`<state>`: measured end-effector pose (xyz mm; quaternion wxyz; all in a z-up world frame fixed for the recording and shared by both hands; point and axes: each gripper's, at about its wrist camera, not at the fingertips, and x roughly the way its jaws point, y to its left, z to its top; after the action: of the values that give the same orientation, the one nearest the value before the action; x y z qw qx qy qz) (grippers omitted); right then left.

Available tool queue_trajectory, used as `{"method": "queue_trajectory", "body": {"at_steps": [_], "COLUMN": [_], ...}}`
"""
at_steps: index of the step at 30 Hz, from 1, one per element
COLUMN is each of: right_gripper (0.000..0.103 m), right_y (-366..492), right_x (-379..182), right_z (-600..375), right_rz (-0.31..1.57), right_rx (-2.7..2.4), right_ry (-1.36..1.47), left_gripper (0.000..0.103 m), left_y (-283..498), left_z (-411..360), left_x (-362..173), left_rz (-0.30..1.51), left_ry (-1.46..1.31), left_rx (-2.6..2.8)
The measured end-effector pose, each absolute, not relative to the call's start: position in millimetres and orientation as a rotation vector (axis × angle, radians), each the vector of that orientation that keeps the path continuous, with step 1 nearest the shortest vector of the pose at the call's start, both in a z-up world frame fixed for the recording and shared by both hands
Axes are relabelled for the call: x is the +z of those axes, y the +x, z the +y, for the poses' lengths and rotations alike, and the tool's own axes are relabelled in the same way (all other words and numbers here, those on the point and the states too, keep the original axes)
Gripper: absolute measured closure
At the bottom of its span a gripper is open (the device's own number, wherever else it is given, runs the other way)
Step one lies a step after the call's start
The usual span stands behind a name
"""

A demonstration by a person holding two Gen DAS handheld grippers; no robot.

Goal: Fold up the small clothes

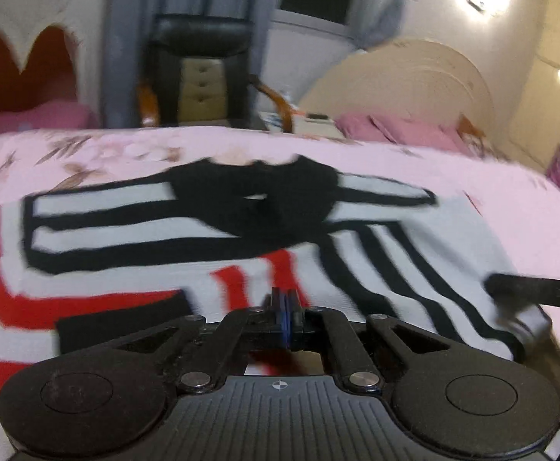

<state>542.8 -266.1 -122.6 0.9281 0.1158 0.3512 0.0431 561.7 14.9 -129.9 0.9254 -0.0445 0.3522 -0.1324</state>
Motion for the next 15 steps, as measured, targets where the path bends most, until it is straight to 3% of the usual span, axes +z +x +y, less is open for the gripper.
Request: {"method": "queue_trajectory", "body": {"at_steps": [3, 4, 5, 10, 13, 14, 15], "right_gripper": [0.103, 0.093, 0.073, 0.078, 0.088, 0.079, 0.080], "right_y": [547, 547, 550, 590, 617, 619, 617], "right_x": [-116, -111, -106, -103, -120, -123, -123], "right_z": [-275, -273, -273, -292, -294, -295, -299], "right_rz": [0.736, 0.707, 0.668, 0.635, 0.750, 0.743, 0.754], "right_rx": [0.120, 0.108, 0.085, 0.047, 0.007, -0.008, -0.014], "right_ry": [0.246, 0.214, 0.199, 0.258, 0.189, 0.173, 0.170], "left_gripper": [0.099, 0.099, 0.099, 0.099, 0.099, 0.099, 0.099], "left_y": [562, 564, 566, 577, 579, 579, 579], "left_z": [24, 24, 21, 15, 15, 14, 13], "left_x": [-125, -124, -125, -131, -134, -135, -135], "left_rz": [0.713, 0.711, 0.715, 0.723, 0.712, 0.708, 0.706], "left_ry": [-0.087, -0.082, -0.064, -0.069, -0.076, -0.071, -0.066], "left_rx": [-0.247, -0.244, -0.240, -0.216, -0.204, -0.202, -0.199]}}
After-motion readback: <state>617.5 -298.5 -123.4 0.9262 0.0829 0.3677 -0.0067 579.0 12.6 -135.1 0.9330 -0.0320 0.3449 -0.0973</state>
